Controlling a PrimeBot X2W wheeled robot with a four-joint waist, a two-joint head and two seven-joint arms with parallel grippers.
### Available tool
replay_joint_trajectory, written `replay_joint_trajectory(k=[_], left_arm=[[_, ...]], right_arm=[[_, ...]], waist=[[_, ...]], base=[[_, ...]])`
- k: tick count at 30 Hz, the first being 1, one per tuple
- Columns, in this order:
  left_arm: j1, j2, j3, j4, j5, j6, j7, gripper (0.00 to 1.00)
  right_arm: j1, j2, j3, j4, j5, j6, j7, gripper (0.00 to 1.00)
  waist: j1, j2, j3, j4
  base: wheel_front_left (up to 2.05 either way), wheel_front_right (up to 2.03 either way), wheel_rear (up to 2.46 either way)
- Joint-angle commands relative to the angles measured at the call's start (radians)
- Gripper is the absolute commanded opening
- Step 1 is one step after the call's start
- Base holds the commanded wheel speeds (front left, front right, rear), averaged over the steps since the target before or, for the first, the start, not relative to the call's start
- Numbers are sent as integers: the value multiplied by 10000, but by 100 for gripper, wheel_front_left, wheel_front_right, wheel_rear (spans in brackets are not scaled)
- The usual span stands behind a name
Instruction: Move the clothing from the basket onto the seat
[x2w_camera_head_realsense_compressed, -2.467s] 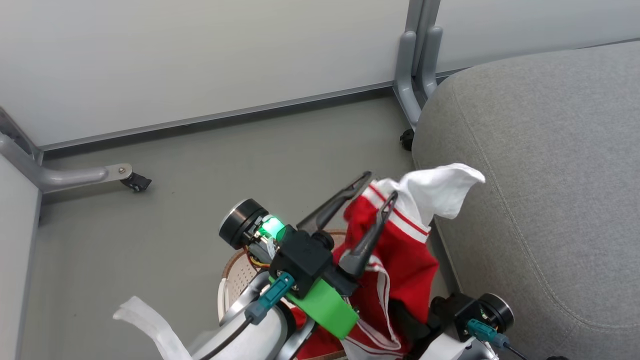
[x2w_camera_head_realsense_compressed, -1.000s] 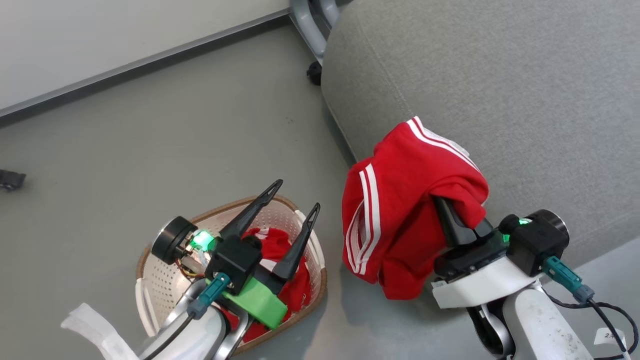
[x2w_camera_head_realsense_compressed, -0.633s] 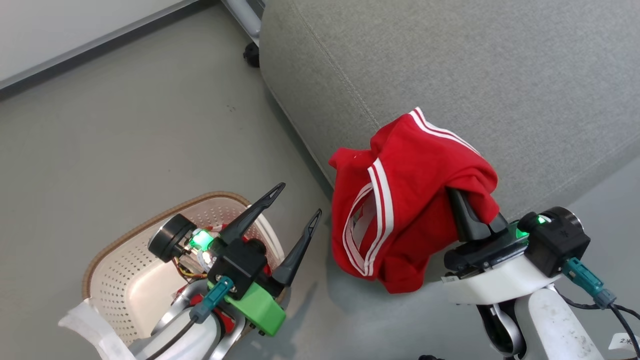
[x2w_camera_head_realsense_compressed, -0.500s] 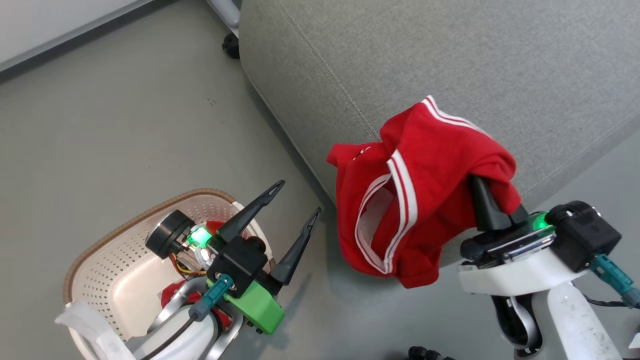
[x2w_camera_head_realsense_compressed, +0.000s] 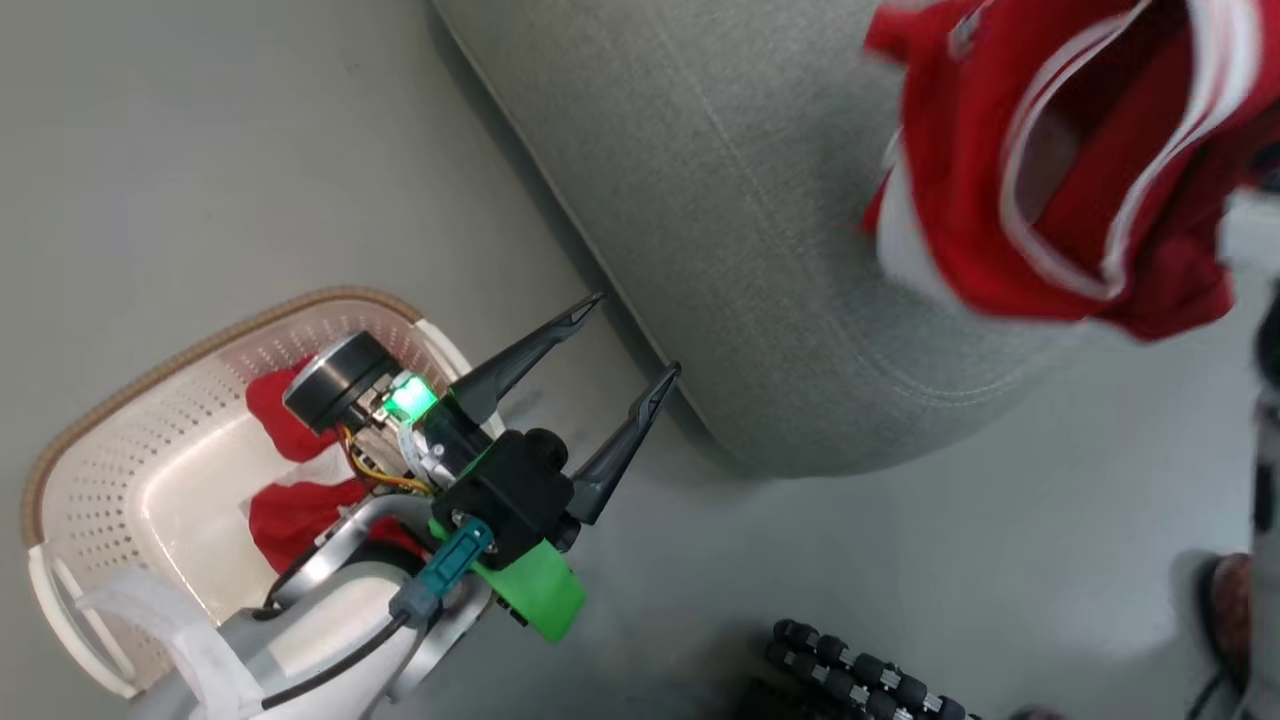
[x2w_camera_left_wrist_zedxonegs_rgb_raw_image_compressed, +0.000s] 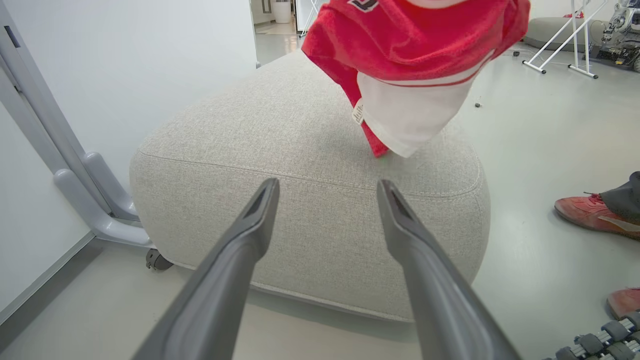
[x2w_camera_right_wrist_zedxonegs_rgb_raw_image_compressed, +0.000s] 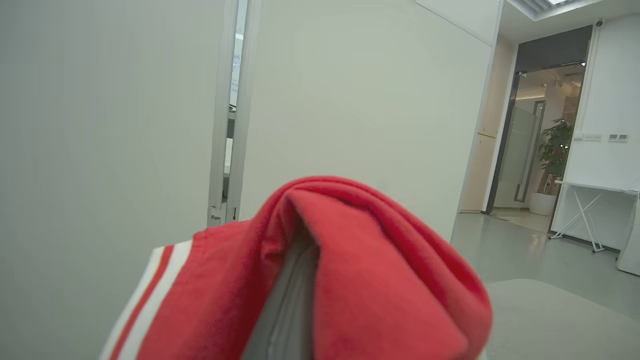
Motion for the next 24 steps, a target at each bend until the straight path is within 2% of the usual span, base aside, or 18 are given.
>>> replay_joint_trajectory(k=[1,4,8,13,16,17,18,19,24], left_arm=[[-295,127,12,-205,142,-84,128,100],[-628,177,-8,-591,279,-173,351,100],[-935,295,-11,-952,366,-271,575,100],[-1158,294,80,-1092,457,-183,558,100],[-1227,237,107,-1065,473,-122,458,100],[-1231,206,97,-1039,473,-103,433,100],[-1221,194,89,-1016,470,-88,398,100],[-1199,179,83,-983,461,-76,339,100],[-1026,61,105,-712,323,53,63,100]], right_arm=[[-602,-299,-223,149,125,-7,-2,0],[-1776,-1168,-567,687,196,-8,-2,0],[-3106,-1920,-1055,1611,341,-8,-2,0],[-3683,-2333,-1181,3070,150,-8,-2,0],[-3516,-2219,-1268,4134,-23,-8,-2,1],[-3418,-2119,-1349,4489,-80,-8,-2,10],[-3343,-2015,-1466,4750,-148,-8,-2,36],[-3239,-1917,-1693,4982,-328,-8,-4,100],[-2192,-1154,-2088,5290,-906,-8,-2,100]], waist=[[-1,-1,1370,576],[-1,-1,1965,880],[-1,-1,2591,1276],[-1,-1,3028,1703],[-1,-1,3172,1896],[-1,-1,3197,1964],[-1,-1,3208,2006],[-1,-1,3213,2046],[-1,-1,3011,2168]], base=[[0,0,0],[0,0,0],[0,0,0],[0,0,0],[0,0,0],[0,0,0],[0,0,0],[0,0,0],[0,0,0]])
